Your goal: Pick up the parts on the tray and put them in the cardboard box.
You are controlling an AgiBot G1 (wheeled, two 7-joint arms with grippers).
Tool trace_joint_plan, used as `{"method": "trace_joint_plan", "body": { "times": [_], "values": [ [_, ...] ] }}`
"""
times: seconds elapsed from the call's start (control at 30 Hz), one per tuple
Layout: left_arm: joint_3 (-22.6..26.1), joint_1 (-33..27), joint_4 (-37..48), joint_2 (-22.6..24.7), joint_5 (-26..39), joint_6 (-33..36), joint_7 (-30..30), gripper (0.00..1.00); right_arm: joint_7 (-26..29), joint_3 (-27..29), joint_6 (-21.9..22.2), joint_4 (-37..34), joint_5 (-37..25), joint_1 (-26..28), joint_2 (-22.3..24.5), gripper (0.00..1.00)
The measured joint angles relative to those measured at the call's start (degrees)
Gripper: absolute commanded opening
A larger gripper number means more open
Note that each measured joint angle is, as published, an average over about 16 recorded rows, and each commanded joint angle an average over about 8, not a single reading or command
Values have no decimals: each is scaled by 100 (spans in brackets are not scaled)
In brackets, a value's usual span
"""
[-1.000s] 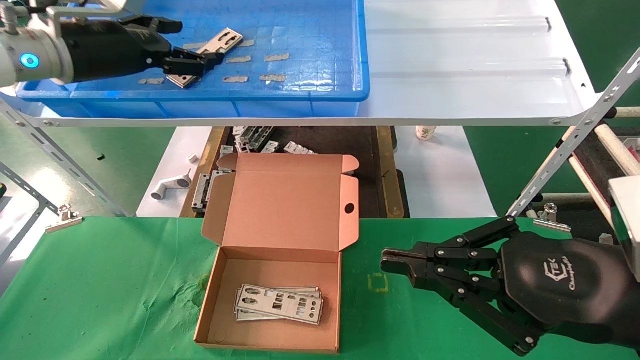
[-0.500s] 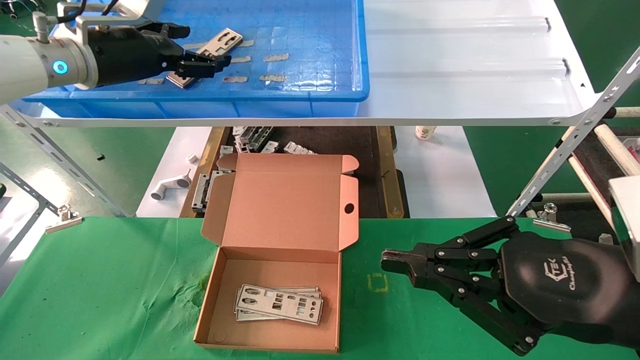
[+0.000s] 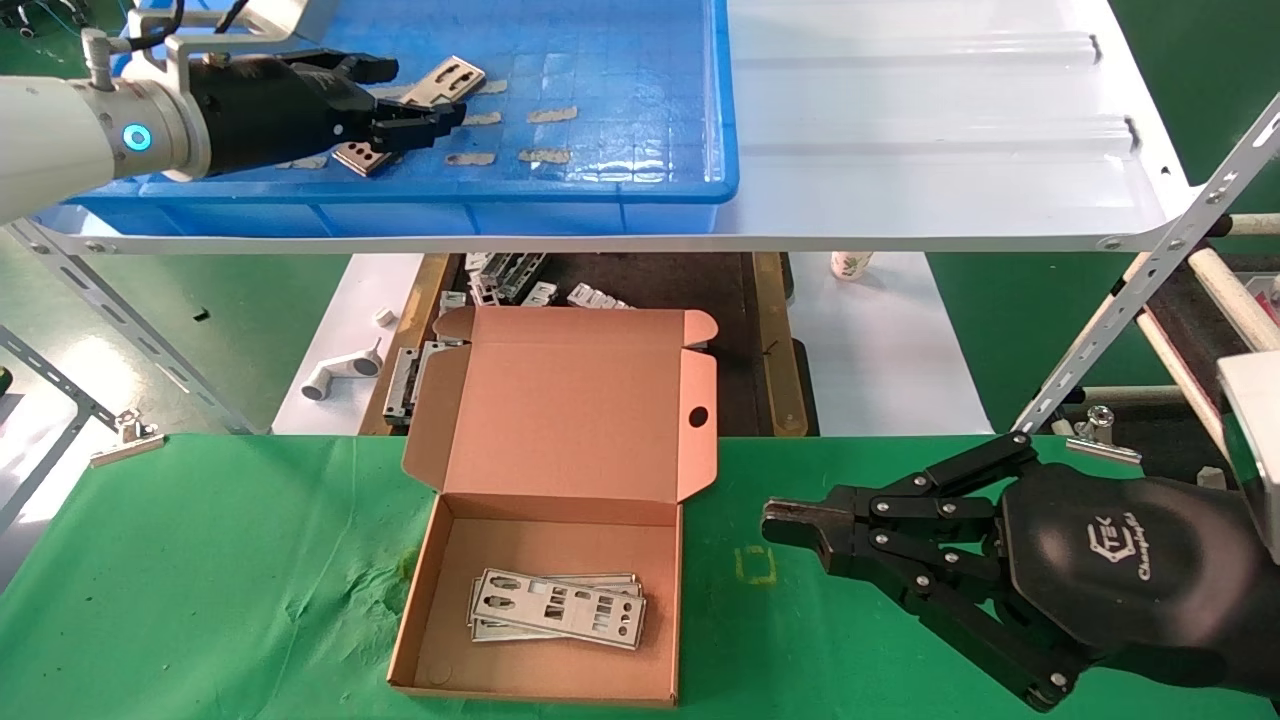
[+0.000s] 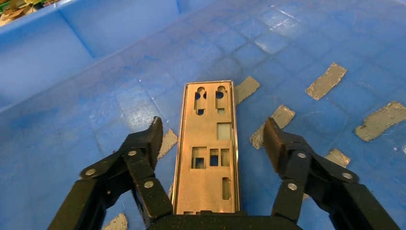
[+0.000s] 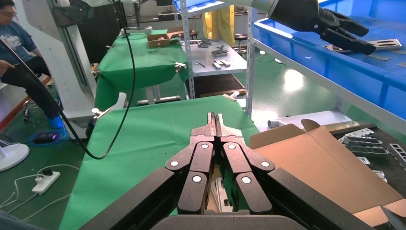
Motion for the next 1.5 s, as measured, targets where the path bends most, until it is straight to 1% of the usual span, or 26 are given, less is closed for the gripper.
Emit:
{"method": "trace_joint_plan", "body": {
  "times": [0.6,1.2,1.37,1.5],
  "values": [
    [-7,10,5,-1,-11,-50,-51,0,0,0,0,0,0,0,0,0],
    [-103,-154,-56,-113,-148,75,-34,0,0,0,0,0,0,0,0,0],
    [-145,-253,-110,-199,-208,233,10,0,0,-1,0,0,0,0,0,0],
    [-182,-362,-189,-318,-266,551,84,0,0,-1,0,0,0,0,0,0]
  ]
}}
